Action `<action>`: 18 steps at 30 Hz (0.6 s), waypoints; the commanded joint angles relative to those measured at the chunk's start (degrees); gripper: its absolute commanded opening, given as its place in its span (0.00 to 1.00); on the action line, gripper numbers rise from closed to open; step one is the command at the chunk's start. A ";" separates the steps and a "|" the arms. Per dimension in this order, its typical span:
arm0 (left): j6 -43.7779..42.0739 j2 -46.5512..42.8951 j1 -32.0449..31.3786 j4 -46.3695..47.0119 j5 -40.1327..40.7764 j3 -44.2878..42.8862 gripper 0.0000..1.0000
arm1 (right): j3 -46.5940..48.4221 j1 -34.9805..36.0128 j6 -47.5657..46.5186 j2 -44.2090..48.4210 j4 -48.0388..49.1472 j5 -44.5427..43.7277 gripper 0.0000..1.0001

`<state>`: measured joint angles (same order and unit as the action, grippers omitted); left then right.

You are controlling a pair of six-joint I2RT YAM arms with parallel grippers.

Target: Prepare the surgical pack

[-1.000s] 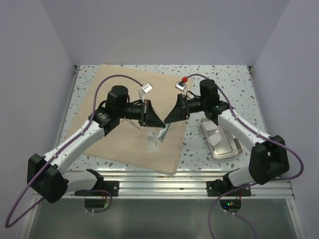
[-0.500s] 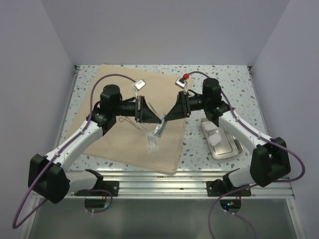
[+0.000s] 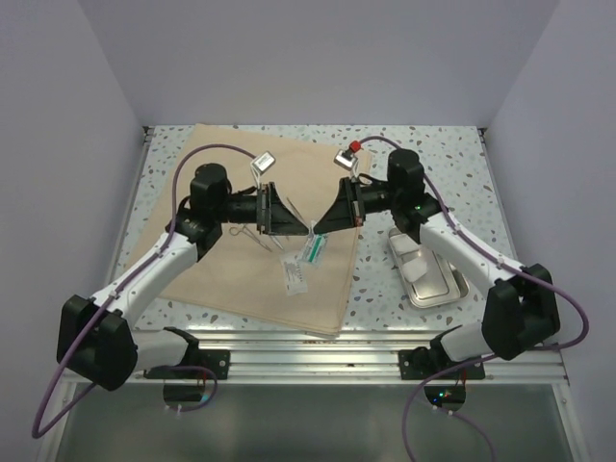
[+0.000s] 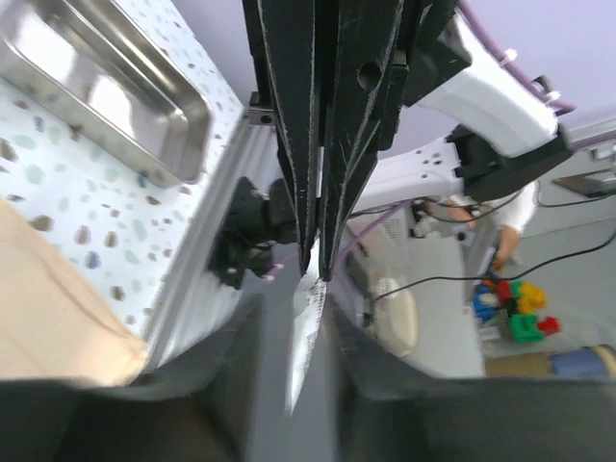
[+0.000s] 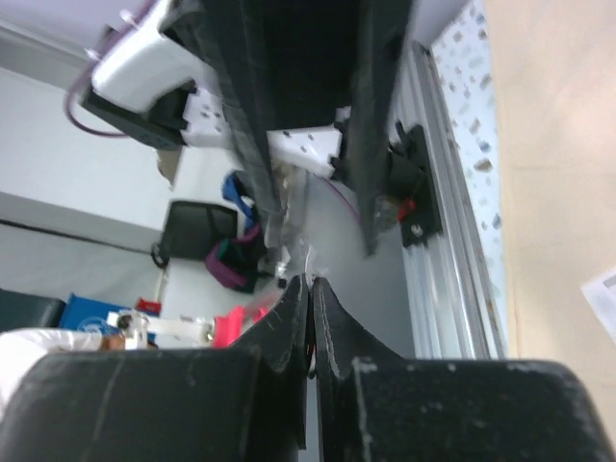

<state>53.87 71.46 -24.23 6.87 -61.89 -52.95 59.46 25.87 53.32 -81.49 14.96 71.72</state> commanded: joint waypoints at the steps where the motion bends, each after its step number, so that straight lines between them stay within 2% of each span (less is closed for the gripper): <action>1: -0.77 0.70 3.38 0.35 0.27 0.92 0.54 | 7.12 -0.38 -14.83 -1.99 -16.92 -0.52 0.00; 2: -3.56 0.70 4.62 -1.67 0.62 0.57 0.63 | 9.25 -0.64 -19.26 -2.87 -29.42 -1.40 0.00; 3: -5.25 0.70 7.24 -3.78 1.32 0.48 0.70 | 11.36 -1.08 -23.57 -3.93 -35.73 -3.06 0.00; 4: -7.00 0.78 8.40 -9.71 3.51 0.39 0.84 | 15.99 -1.69 -31.53 -6.63 -41.97 -5.78 0.00; 5: -14.07 1.39 9.54 -14.56 5.62 -1.70 0.88 | 18.91 -3.35 -36.05 -8.31 -55.52 -13.98 0.00; 6: -18.40 1.92 10.16 -20.00 8.68 -3.46 0.90 | 21.72 -4.15 -39.92 -9.98 -61.31 -18.16 0.00; 7: -22.10 2.45 10.34 -28.93 15.94 -4.87 0.92 | 26.80 -5.72 -44.92 -13.31 -65.98 -22.37 0.00; 8: -27.71 3.15 10.34 -31.89 19.05 -6.62 0.93 | 28.33 -6.78 -46.01 -14.21 -70.98 -30.51 0.00; 9: -29.33 2.98 10.34 -33.05 22.83 -6.47 0.93 | 28.95 -7.93 -47.24 -15.00 -71.82 -32.07 0.00; 11: -32.05 2.63 10.43 -33.33 25.49 -4.37 0.93 | 30.18 -11.70 -47.43 -16.93 -74.00 -36.63 0.00; 13: -33.12 2.98 10.43 -32.72 27.86 -2.87 0.93 | 31.59 -13.38 -49.70 -17.73 -75.34 -45.67 0.00; 15: -32.51 3.60 10.43 -30.35 27.96 0.73 0.92 | 32.20 -14.35 -52.60 -18.35 -77.35 -54.87 0.00; 18: -31.19 4.21 10.43 -24.20 26.04 4.60 0.92 | 35.54 -14.88 -57.42 -19.22 -83.06 -59.23 0.00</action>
<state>25.54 74.85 -13.91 -20.34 -37.36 -51.53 89.82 10.20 4.49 -101.19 -57.82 24.32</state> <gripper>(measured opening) 0.919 0.021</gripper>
